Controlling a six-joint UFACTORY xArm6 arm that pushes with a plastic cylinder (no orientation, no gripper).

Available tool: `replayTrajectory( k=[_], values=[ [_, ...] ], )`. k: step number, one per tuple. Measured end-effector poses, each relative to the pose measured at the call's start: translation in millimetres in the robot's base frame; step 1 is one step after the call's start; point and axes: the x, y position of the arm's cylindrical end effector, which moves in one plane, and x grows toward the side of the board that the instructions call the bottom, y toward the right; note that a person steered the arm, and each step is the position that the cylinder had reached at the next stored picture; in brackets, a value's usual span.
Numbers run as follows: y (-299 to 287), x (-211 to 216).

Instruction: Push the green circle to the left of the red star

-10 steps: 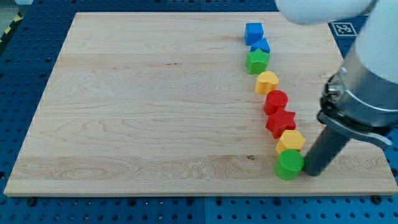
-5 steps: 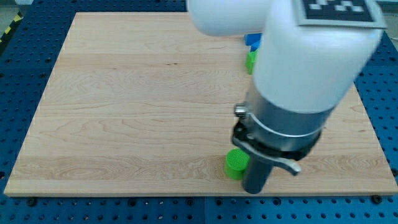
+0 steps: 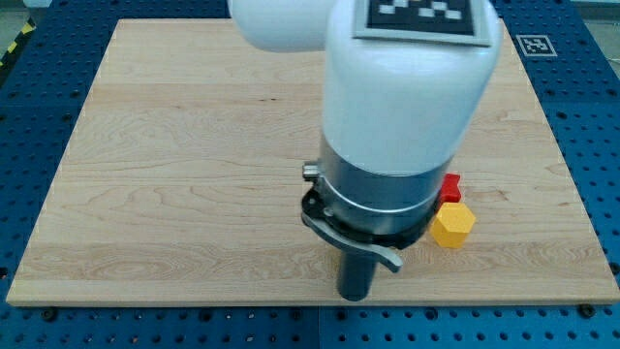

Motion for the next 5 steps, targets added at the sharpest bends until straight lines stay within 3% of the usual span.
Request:
replayTrajectory(
  k=[2,5],
  values=[
    [-8.9,-30.9],
    [-10.5,-31.2]
  ],
)
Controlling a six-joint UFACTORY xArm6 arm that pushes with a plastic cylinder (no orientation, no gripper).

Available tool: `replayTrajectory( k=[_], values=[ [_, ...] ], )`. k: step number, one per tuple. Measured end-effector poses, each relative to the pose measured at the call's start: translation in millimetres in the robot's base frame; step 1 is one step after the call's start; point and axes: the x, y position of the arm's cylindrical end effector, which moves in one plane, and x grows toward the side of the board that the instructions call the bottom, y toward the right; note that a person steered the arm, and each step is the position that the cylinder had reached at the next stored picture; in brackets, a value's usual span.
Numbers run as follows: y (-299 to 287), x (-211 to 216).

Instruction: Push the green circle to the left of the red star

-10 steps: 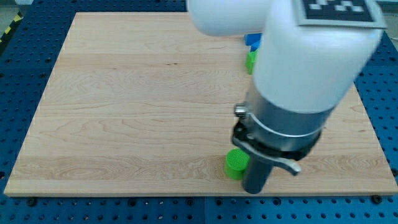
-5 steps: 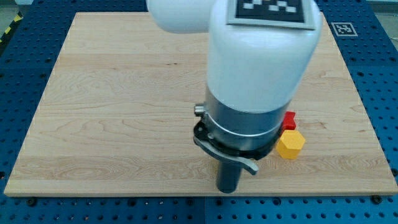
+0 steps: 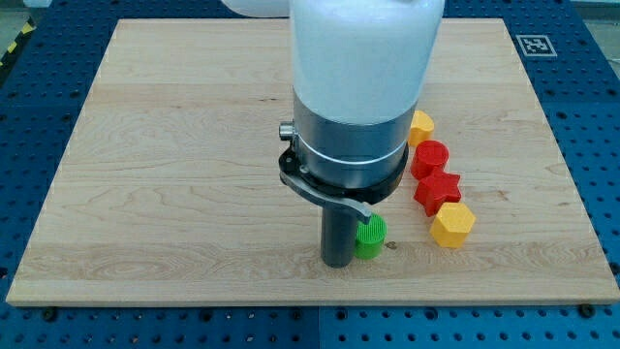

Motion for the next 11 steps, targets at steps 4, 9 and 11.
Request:
replayTrajectory(
  k=[4,9,11],
  values=[
    [59.6,29.3],
    [24.6,11.8],
    [19.8,-13.9]
  ],
)
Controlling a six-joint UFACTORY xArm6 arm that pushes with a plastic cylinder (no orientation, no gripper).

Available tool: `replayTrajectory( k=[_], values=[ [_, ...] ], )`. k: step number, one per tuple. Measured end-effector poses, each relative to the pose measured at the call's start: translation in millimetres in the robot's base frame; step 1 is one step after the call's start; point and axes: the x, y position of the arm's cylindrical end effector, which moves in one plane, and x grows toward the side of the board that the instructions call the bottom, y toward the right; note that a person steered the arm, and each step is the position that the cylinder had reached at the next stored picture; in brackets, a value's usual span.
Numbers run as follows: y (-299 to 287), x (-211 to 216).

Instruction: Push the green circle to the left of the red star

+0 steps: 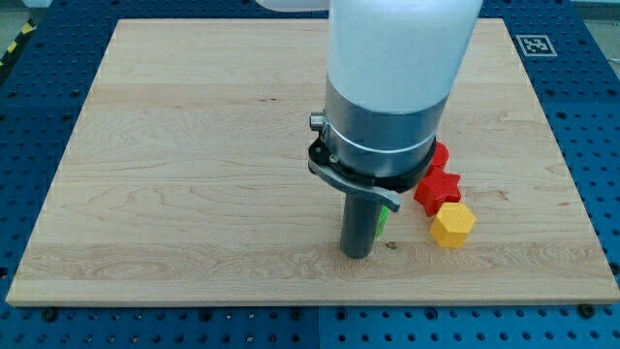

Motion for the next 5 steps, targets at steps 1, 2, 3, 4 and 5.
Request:
replayTrajectory(
  k=[1,2,3,4,5],
  values=[
    [0.0,-14.1],
    [0.0,-20.4],
    [3.9,-9.5],
    [11.1,-0.5],
    [16.9,-12.1]
  ],
)
